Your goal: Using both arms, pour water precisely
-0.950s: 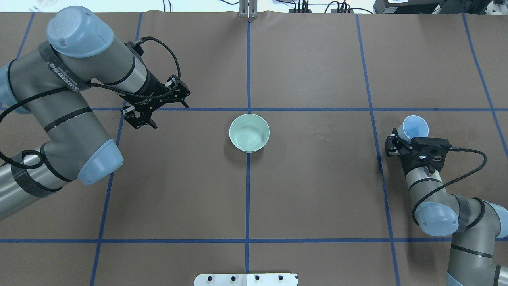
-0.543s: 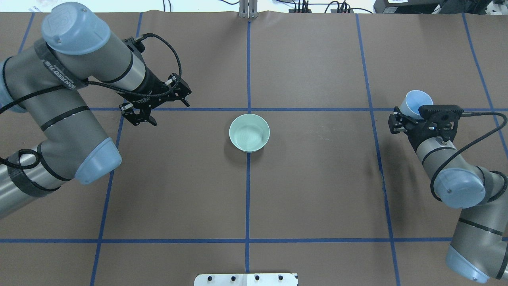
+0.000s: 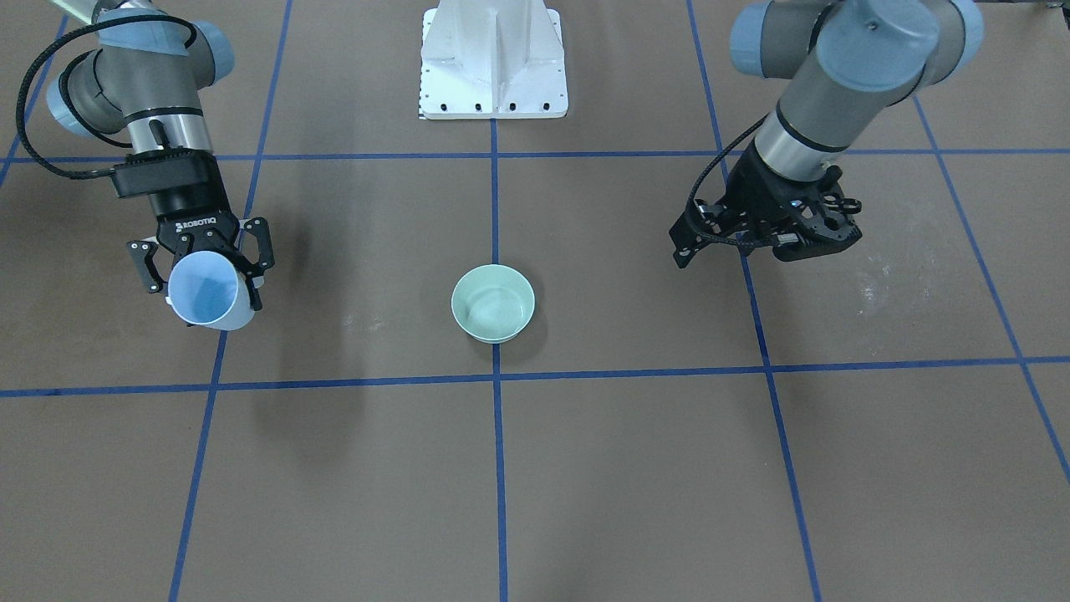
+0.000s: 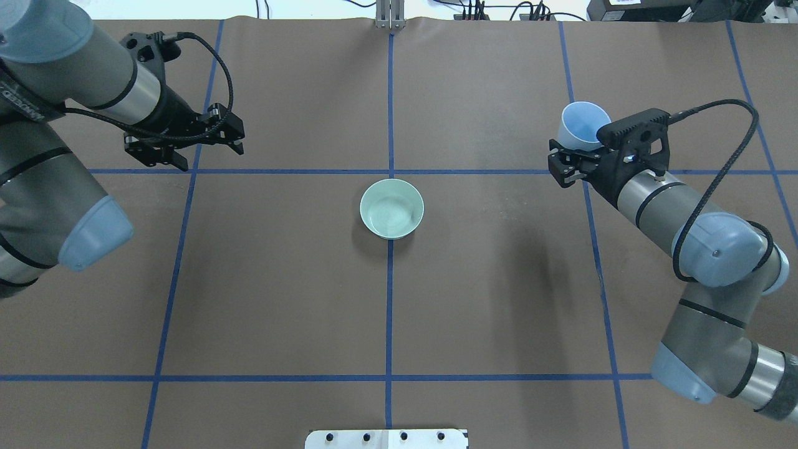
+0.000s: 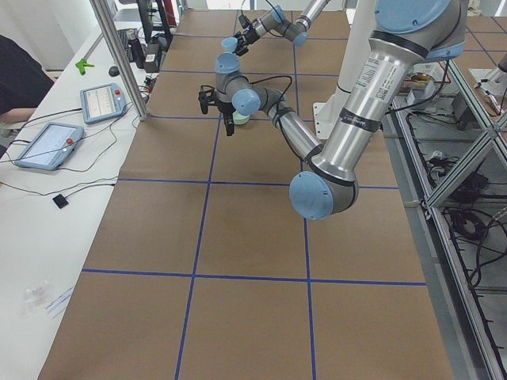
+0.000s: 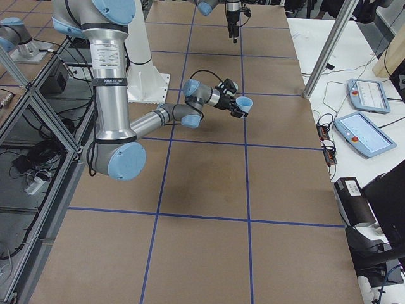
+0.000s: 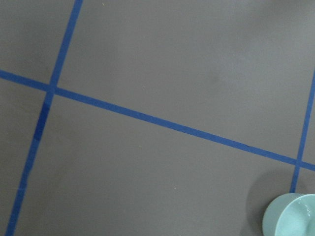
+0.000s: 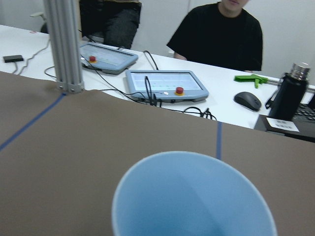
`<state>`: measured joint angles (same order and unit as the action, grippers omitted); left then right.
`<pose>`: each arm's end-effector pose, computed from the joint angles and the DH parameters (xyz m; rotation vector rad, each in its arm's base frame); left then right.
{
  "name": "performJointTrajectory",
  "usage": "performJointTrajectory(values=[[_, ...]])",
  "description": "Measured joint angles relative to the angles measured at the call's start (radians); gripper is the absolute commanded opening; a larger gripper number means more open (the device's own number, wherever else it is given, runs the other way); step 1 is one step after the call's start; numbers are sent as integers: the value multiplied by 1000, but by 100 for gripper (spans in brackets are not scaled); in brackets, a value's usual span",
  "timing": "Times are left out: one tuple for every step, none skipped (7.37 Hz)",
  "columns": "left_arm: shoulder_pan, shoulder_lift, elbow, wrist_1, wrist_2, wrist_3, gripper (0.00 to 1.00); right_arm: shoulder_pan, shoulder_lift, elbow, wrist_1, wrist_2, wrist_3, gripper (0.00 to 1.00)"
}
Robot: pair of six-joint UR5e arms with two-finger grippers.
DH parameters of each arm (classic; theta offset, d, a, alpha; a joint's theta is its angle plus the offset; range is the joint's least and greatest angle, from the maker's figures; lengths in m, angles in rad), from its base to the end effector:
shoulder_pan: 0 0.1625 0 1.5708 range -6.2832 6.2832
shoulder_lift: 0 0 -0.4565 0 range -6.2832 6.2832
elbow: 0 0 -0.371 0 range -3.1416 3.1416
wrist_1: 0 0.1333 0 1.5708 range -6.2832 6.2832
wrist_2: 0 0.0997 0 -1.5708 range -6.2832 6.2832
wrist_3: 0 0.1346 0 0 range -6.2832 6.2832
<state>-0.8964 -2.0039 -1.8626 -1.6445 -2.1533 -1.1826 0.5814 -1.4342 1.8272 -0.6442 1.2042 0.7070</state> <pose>0.3405 -0.5208 0.3379 0.0234 0.9510 -0.2370 -0.3611 -0.4545 0.4073 1.0928 -0.7697 0.0028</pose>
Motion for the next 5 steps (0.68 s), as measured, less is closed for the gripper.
performJointTrajectory(values=[[-29,26,-2,0,-2,81,100,1,49,-2,3,87,-50,0],[-55,51,-5,1,-3,161,100,2,87,-4,5,185,-84,0],[-79,79,-7,1,-3,241,100,5,125,-6,-3,287,-119,0],[-101,105,-7,1,-3,304,100,3,162,-9,-33,355,-139,0],[-123,132,-6,1,-3,370,100,-5,205,-16,-82,388,-149,0]])
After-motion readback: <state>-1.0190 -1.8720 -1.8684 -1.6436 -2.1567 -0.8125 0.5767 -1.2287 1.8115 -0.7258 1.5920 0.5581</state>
